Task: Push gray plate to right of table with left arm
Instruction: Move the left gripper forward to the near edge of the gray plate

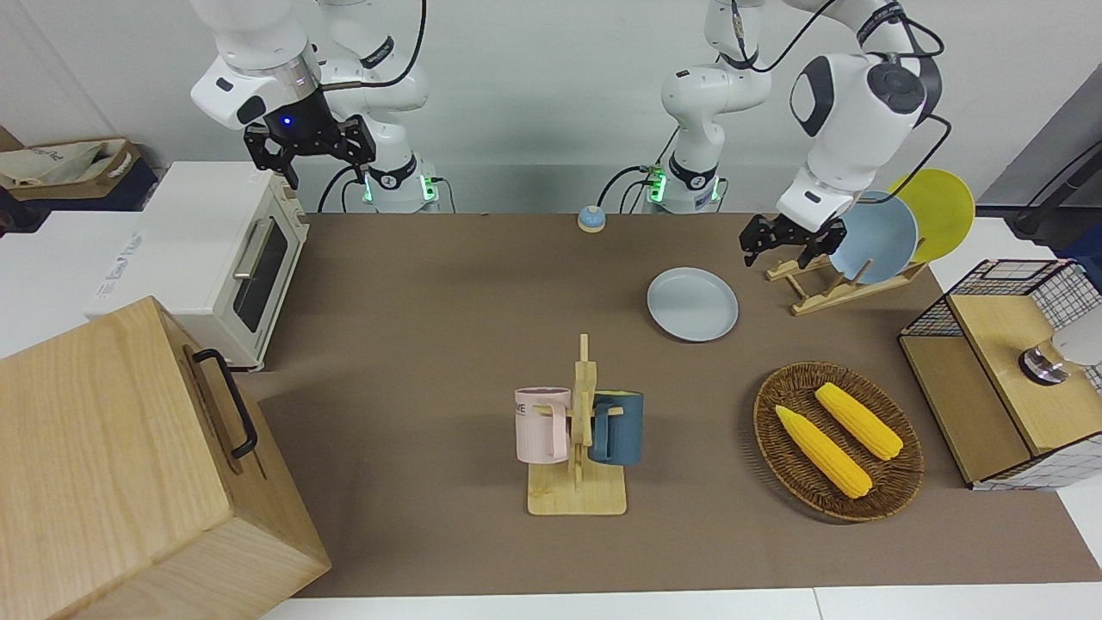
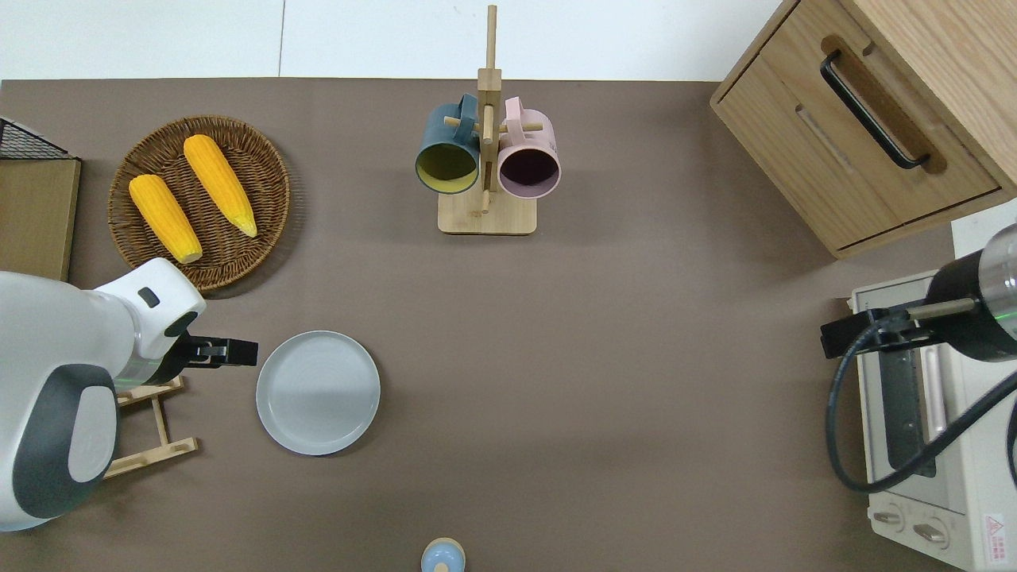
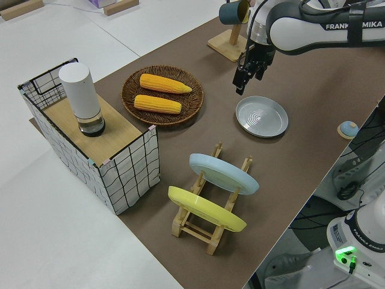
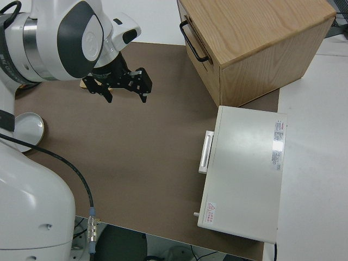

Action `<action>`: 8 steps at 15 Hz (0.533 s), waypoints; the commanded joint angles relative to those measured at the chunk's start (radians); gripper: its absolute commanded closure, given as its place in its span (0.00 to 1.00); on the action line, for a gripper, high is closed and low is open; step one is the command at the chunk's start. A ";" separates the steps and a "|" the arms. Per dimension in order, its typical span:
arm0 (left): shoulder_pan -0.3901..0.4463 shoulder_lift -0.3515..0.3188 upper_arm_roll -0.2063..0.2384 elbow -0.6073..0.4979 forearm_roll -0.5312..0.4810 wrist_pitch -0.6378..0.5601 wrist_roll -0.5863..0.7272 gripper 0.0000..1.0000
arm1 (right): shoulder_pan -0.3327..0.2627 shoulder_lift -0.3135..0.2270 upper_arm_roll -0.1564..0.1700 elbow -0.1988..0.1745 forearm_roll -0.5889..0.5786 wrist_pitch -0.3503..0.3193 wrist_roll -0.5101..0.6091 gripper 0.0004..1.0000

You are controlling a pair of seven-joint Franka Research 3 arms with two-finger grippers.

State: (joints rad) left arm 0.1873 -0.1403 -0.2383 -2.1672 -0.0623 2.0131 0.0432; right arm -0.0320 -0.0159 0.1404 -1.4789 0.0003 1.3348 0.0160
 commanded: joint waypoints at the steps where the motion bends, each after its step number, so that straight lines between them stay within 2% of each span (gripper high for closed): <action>1: -0.009 -0.048 0.007 -0.088 0.009 0.071 -0.013 0.00 | -0.020 -0.002 0.016 0.009 0.004 -0.016 0.012 0.02; 4: -0.009 -0.044 0.005 -0.175 0.009 0.191 -0.011 0.00 | -0.020 -0.002 0.016 0.009 0.004 -0.016 0.012 0.02; 8: -0.009 -0.024 0.005 -0.252 0.009 0.286 -0.003 0.00 | -0.020 -0.002 0.016 0.009 0.004 -0.016 0.013 0.02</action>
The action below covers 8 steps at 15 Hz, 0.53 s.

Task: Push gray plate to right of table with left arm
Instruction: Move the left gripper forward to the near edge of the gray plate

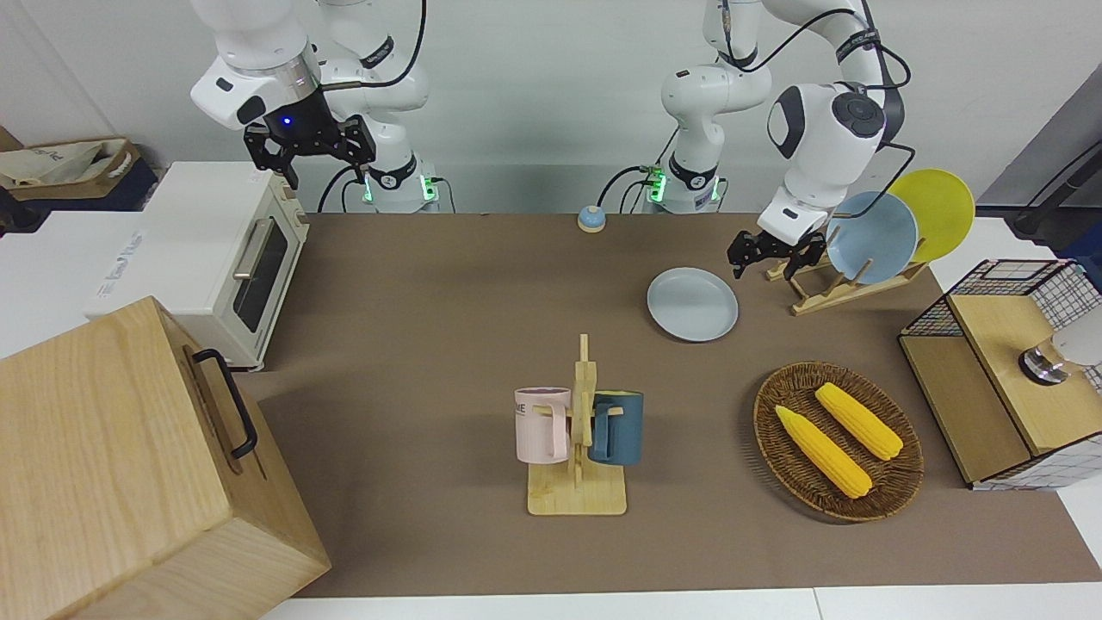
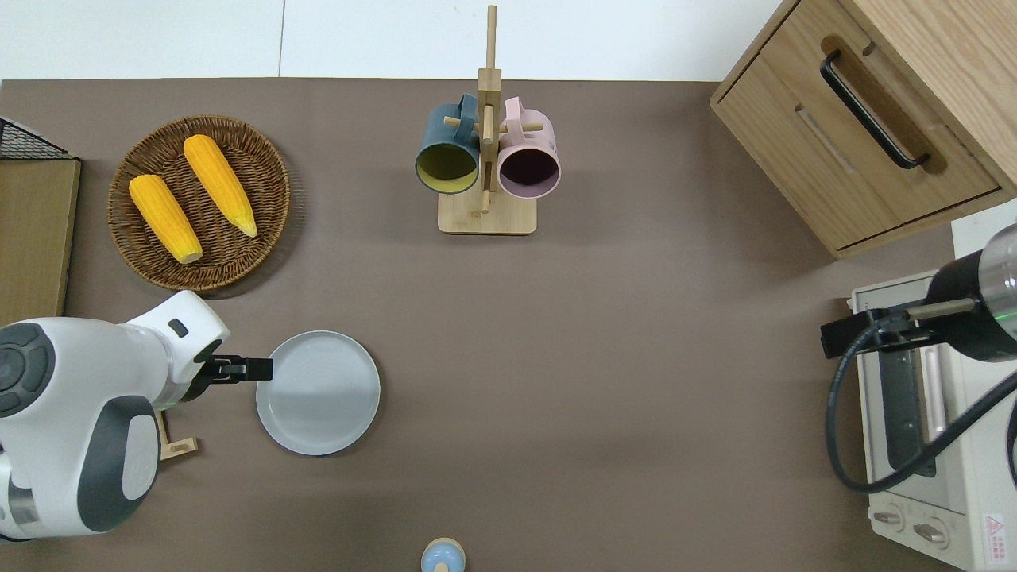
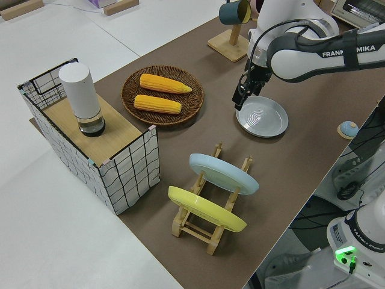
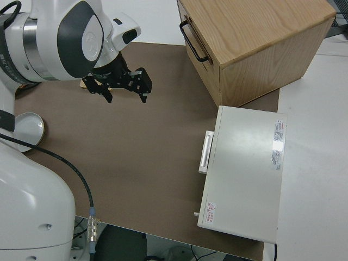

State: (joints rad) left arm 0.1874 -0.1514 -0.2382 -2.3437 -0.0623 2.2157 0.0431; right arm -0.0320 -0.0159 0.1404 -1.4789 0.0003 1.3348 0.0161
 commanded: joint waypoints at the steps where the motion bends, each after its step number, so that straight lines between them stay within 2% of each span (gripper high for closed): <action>1: -0.009 -0.007 0.005 -0.101 0.009 0.123 -0.003 0.00 | -0.019 -0.002 0.016 0.009 0.004 -0.016 0.012 0.02; 3: -0.011 0.016 0.001 -0.140 0.009 0.191 -0.005 0.00 | -0.020 -0.002 0.016 0.009 0.004 -0.016 0.012 0.02; 8: -0.031 0.061 -0.001 -0.184 0.009 0.271 -0.015 0.00 | -0.019 -0.002 0.016 0.009 0.004 -0.016 0.013 0.02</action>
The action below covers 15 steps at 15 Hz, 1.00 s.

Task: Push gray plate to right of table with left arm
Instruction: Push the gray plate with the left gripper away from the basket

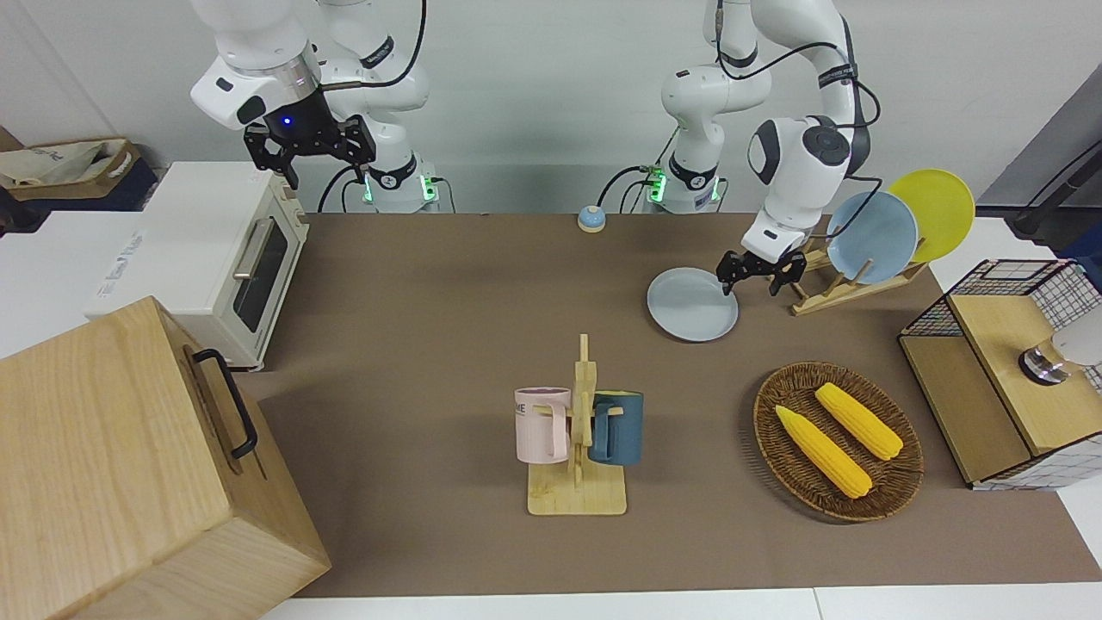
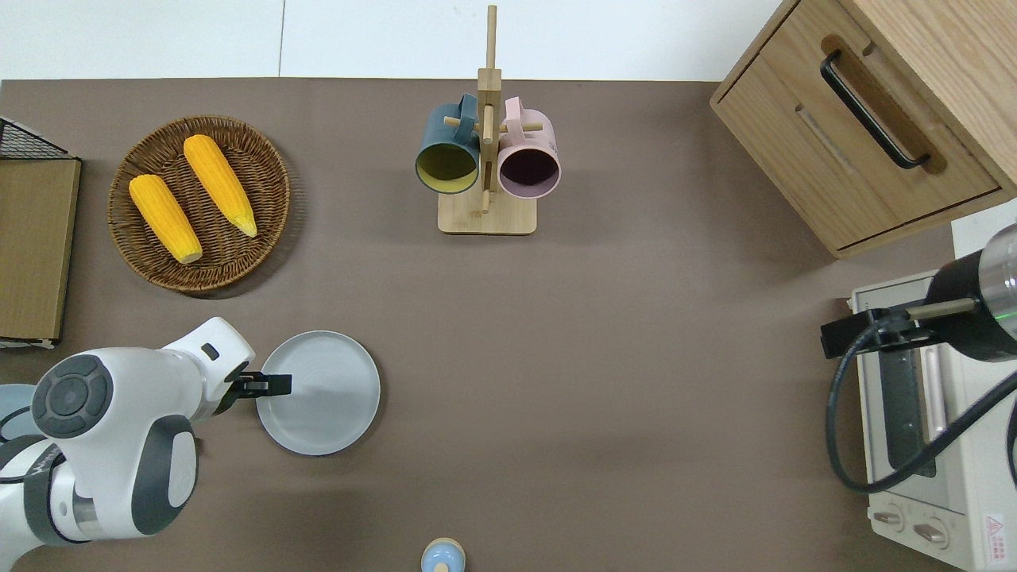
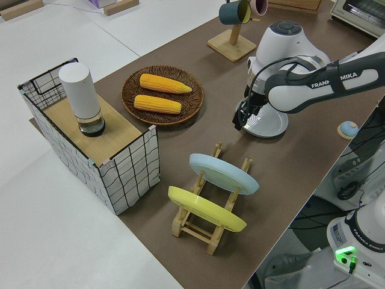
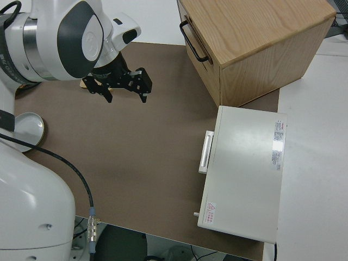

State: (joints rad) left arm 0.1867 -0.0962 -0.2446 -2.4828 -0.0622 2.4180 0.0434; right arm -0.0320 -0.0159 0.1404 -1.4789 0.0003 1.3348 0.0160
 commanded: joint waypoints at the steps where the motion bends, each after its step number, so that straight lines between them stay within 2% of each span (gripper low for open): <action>1: -0.030 0.015 0.005 -0.051 0.009 0.082 -0.017 0.00 | -0.019 -0.002 0.016 0.009 0.004 -0.016 0.013 0.02; 4: -0.041 0.030 0.005 -0.071 0.007 0.116 -0.017 0.01 | -0.019 -0.002 0.016 0.009 0.004 -0.016 0.012 0.02; 5: -0.041 0.030 0.005 -0.073 0.007 0.116 -0.017 0.11 | -0.019 -0.002 0.016 0.009 0.004 -0.016 0.012 0.02; 7: -0.041 0.032 0.005 -0.073 0.007 0.116 -0.017 0.50 | -0.020 -0.002 0.016 0.009 0.004 -0.016 0.012 0.02; 8: -0.041 0.030 0.005 -0.073 0.007 0.116 -0.019 0.77 | -0.020 -0.002 0.016 0.009 0.004 -0.016 0.013 0.02; 9: -0.041 0.032 0.007 -0.071 0.009 0.116 -0.019 0.91 | -0.020 -0.002 0.016 0.009 0.004 -0.016 0.012 0.02; 10: -0.041 0.032 0.005 -0.071 0.007 0.115 -0.019 1.00 | -0.019 -0.002 0.016 0.009 0.004 -0.016 0.013 0.02; 15: -0.042 0.032 0.005 -0.068 0.009 0.112 -0.033 1.00 | -0.019 -0.002 0.016 0.009 0.004 -0.016 0.012 0.02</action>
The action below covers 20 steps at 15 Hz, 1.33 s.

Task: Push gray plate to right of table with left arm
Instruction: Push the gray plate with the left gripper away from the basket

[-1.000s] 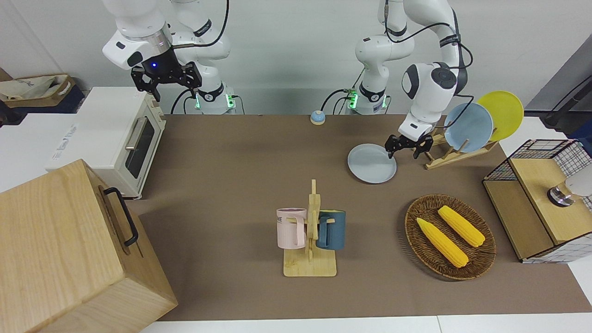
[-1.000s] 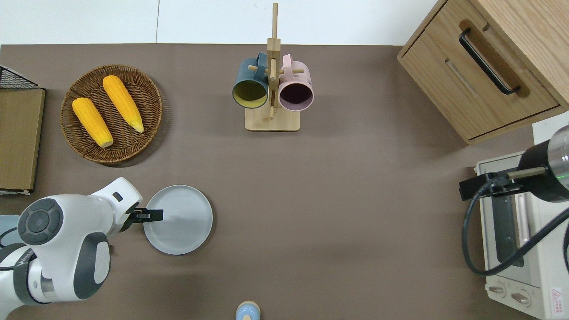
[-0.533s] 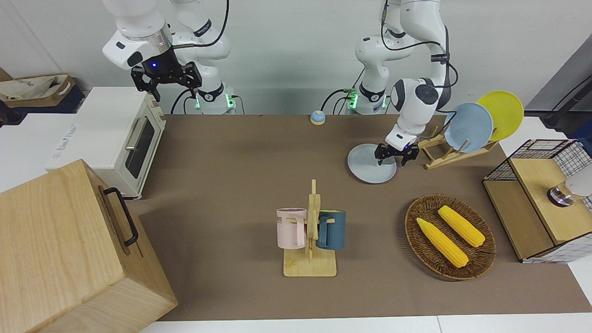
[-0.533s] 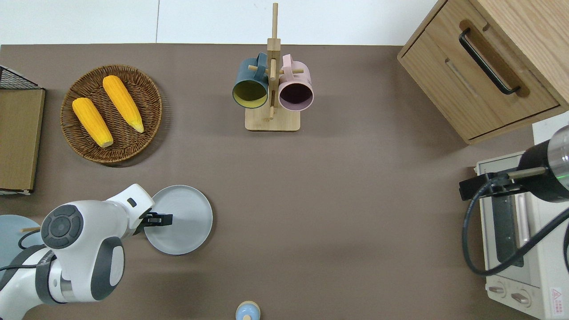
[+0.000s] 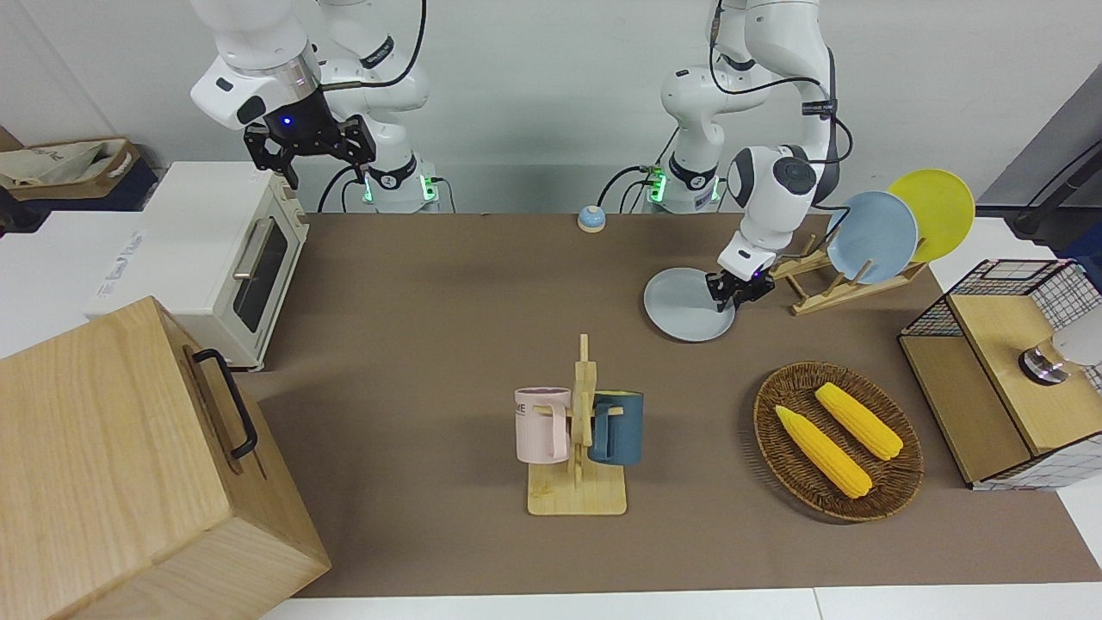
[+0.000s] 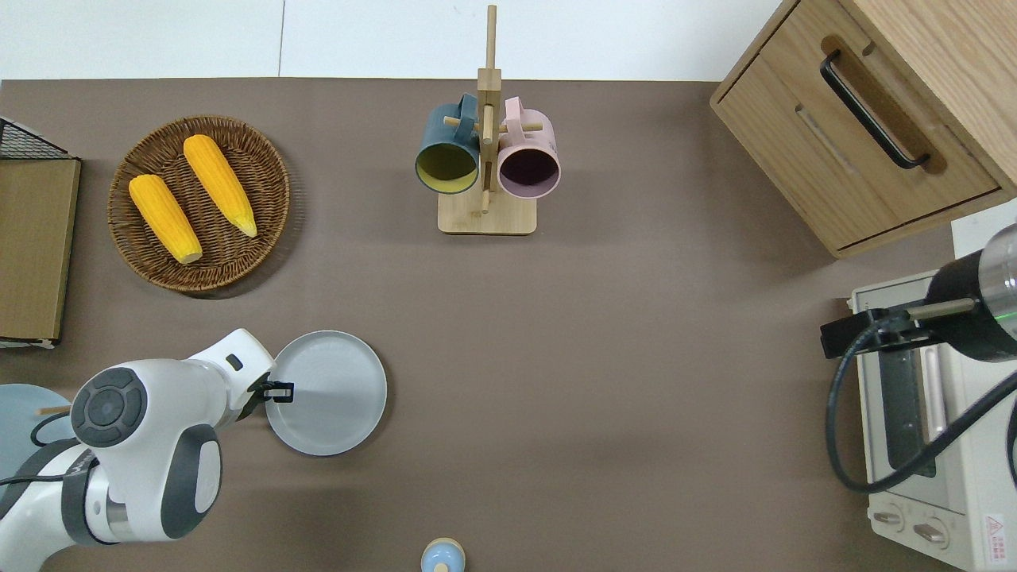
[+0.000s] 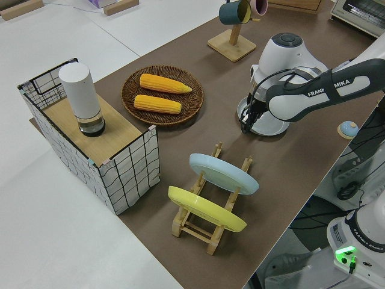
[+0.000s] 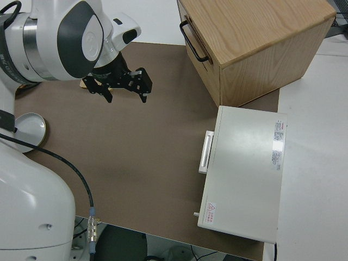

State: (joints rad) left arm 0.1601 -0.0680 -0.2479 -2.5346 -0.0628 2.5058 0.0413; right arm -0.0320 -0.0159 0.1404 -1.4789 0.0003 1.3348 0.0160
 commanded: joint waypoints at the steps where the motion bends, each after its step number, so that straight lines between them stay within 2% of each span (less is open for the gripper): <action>1: -0.017 0.005 0.009 -0.015 0.009 0.024 -0.043 1.00 | -0.019 -0.002 0.016 0.009 0.004 -0.016 0.012 0.02; 9: -0.195 0.045 0.009 0.008 0.001 0.031 -0.296 1.00 | -0.020 -0.002 0.016 0.009 0.004 -0.016 0.012 0.02; 13: -0.304 0.119 0.009 0.034 0.001 0.108 -0.458 1.00 | -0.019 -0.002 0.016 0.009 0.004 -0.016 0.013 0.02; 20: -0.464 0.186 0.009 0.125 0.001 0.111 -0.685 1.00 | -0.019 -0.002 0.016 0.009 0.004 -0.016 0.013 0.02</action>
State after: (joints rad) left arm -0.2265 0.0164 -0.2460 -2.4596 -0.0626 2.5834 -0.5447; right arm -0.0320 -0.0159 0.1404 -1.4789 0.0003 1.3348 0.0161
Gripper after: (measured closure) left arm 0.987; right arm 0.013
